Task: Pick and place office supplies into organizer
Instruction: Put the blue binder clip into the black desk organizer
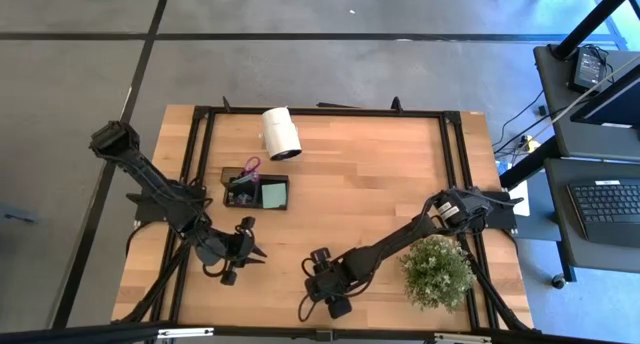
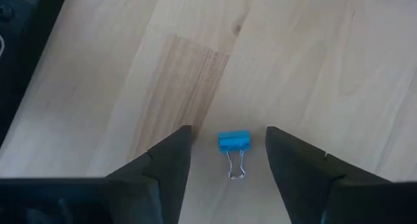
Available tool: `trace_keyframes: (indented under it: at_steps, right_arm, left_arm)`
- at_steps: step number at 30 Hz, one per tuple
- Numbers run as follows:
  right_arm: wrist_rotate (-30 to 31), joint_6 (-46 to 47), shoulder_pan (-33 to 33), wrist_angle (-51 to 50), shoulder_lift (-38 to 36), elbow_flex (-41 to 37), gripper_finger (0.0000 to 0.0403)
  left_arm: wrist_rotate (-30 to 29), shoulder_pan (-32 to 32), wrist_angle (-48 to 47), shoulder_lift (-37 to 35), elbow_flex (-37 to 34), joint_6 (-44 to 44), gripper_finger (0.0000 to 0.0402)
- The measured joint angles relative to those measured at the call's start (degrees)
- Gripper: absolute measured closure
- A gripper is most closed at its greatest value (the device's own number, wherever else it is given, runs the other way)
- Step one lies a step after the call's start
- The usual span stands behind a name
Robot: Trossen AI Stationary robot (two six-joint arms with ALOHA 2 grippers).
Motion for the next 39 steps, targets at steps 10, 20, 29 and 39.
trace_keyframes:
  at_steps: [10,20,29,39]
  right_arm:
    - [0.0,0.07,-0.17,0.17,0.0,0.0,0.0278]
    - [1.77,0.26,-0.15,0.73,0.0,-0.02,0.0335]
    - [3.82,4.32,-1.87,4.91,0.17,-0.19,0.0351]
    - [5.61,0.25,-8.07,21.98,0.2,-0.22,0.035]
  left_arm:
    - [0.0,0.0,-0.02,0.0,0.0,0.0,0.0337]
    - [-0.02,0.0,-0.04,0.0,0.0,0.0,0.0337]
    - [1.81,-0.8,0.06,-0.89,0.09,1.27,0.0337]
    - [8.27,-2.82,1.46,-11.59,0.11,4.65,0.0337]
